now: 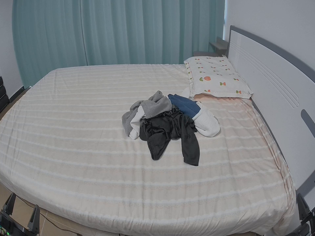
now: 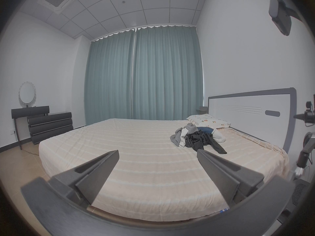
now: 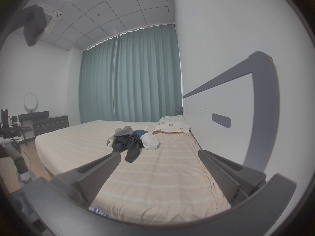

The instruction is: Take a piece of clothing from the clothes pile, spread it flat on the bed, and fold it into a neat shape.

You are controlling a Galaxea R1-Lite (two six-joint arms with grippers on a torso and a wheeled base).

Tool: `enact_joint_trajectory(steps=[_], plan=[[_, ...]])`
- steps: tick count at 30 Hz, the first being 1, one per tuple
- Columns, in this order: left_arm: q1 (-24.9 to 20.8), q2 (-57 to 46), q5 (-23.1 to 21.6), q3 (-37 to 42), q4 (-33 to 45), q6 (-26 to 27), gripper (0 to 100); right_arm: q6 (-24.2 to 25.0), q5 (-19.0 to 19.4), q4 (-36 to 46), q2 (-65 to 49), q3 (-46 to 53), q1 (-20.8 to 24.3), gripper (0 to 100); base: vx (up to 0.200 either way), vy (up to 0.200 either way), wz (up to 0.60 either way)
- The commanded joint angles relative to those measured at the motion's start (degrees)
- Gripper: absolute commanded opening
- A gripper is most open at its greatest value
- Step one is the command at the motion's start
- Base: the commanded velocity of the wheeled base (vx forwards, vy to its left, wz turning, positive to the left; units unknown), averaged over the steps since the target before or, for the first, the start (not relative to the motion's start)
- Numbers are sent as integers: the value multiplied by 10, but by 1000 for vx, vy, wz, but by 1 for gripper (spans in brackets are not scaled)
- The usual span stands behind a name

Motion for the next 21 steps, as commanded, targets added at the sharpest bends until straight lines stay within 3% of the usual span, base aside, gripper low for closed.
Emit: enact_joint_trajectory(steps=[1, 6, 9, 14, 21], plan=[[-1, -4, 0, 10, 0, -1, 100, 6, 45, 10, 239, -110, 20, 100, 0, 0, 0], [-1, -4, 0, 10, 0, -1, 100, 18, 51, -62, 441, -132, 44, 100, 0, 0, 0], [-1, -4, 0, 10, 0, -3, 100, 65, 44, -182, 624, -158, 91, 100, 0, 0, 0], [-1, -4, 0, 10, 0, -2, 100, 109, -13, -295, 824, -217, 133, 100, 0, 0, 0], [0, -4, 0, 10, 0, -7, 100, 166, -43, -329, 1016, -352, 177, 100, 0, 0, 0]])
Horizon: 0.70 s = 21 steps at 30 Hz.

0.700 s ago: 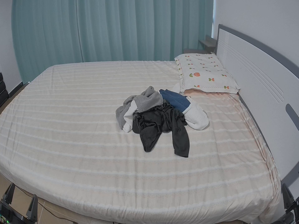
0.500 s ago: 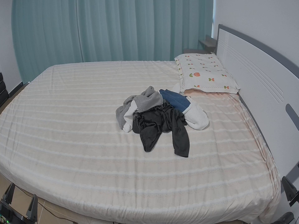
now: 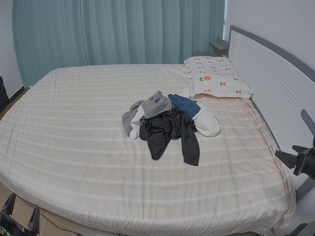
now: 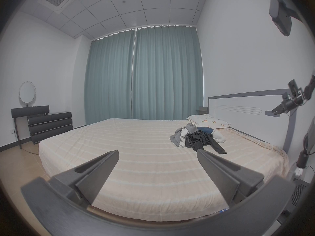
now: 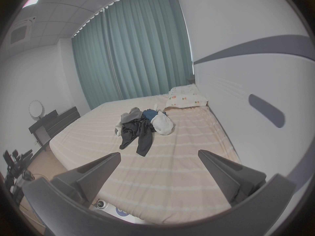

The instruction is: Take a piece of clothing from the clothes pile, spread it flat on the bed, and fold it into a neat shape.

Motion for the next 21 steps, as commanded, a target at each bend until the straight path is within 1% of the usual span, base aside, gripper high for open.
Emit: enact_joint_trajectory(steps=[1, 4, 8, 12, 18, 21], plan=[[1, -4, 0, 10, 0, -5, 100, 97, -53, -157, 505, -208, 104, 100, 0, 0, 0], [1, -4, 0, 10, 0, -4, 100, 130, -65, -157, 591, -276, 119, 100, 0, 0, 0], [1, -4, 0, 10, 0, -4, 100, 173, -83, -154, 646, -330, 136, 100, 0, 0, 0], [1, -4, 0, 10, 0, -3, 100, 177, -88, -152, 690, -367, 141, 100, 0, 0, 0], [1, -4, 0, 10, 0, -4, 100, 181, -122, -154, 786, -446, 159, 100, 0, 0, 0], [1, -4, 0, 10, 0, -4, 100, 180, -123, -153, 815, -472, 170, 100, 0, 0, 0]])
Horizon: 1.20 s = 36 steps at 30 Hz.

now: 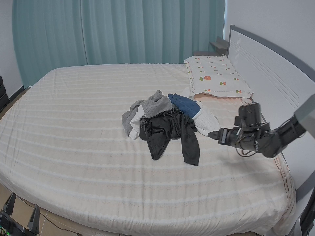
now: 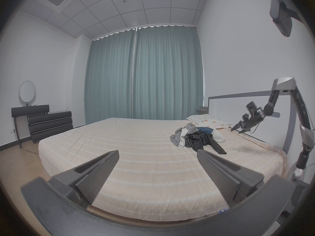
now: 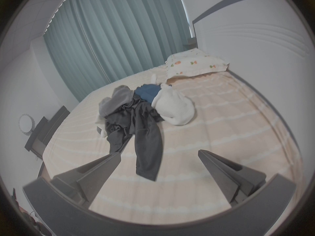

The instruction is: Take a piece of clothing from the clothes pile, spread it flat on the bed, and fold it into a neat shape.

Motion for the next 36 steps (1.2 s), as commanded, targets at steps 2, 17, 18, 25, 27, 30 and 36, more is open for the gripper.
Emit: enact_joint_trajectory(steps=[2, 17, 18, 25, 27, 30, 36], plan=[[0, -4, 0, 10, 0, -1, 100, 34, -36, -23, 232, -153, 61, 100, 0, 0, 0], [0, -4, 0, 10, 0, -1, 100, 38, -42, 20, 305, -262, 63, 100, 0, 0, 0], [0, -4, 0, 10, 0, -1, 100, 38, -43, 22, 307, -266, 63, 100, 0, 0, 0], [0, -4, 0, 10, 0, -2, 100, 38, -55, 41, 340, -320, 66, 100, 0, 0, 0], [0, -4, 0, 10, 0, -2, 100, 38, -56, 50, 345, -327, 67, 100, 0, 0, 0], [0, -4, 0, 10, 0, -2, 100, 38, -57, 49, 349, -332, 68, 0, 0, 0, 0], [0, -4, 0, 10, 0, -3, 100, 48, -57, 42, 346, -331, 66, 0, 0, 0, 0]])
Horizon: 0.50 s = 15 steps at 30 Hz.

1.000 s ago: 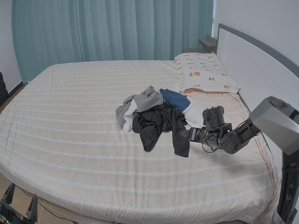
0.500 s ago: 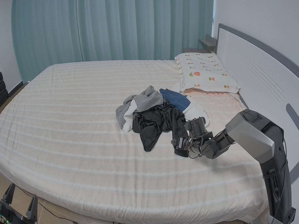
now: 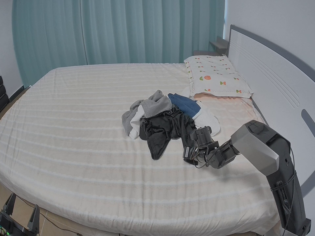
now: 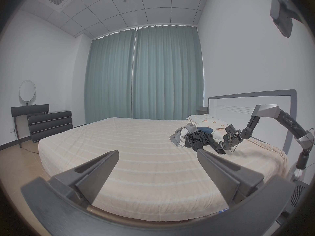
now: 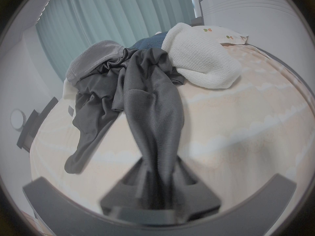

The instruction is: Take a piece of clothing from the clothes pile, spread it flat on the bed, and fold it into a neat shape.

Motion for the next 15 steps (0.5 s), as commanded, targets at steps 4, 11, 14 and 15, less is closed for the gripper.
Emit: enact_joint_trajectory(steps=[4, 11, 14, 15], plan=[[0, -4, 0, 10, 0, 0, 100, 61, 0, -6, -43, 19, -1, 0, 0, 0, 0], [1, -4, 0, 10, 0, 0, 100, 104, 26, -47, -179, 149, 2, 0, 0, 0, 0], [1, -5, 1, 10, 0, 1, 100, 103, 46, -115, -243, 241, 9, 0, 0, 0, 0], [1, -5, 1, 10, 0, 1, 100, 102, 54, -136, -266, 275, 11, 0, 0, 0, 0]])
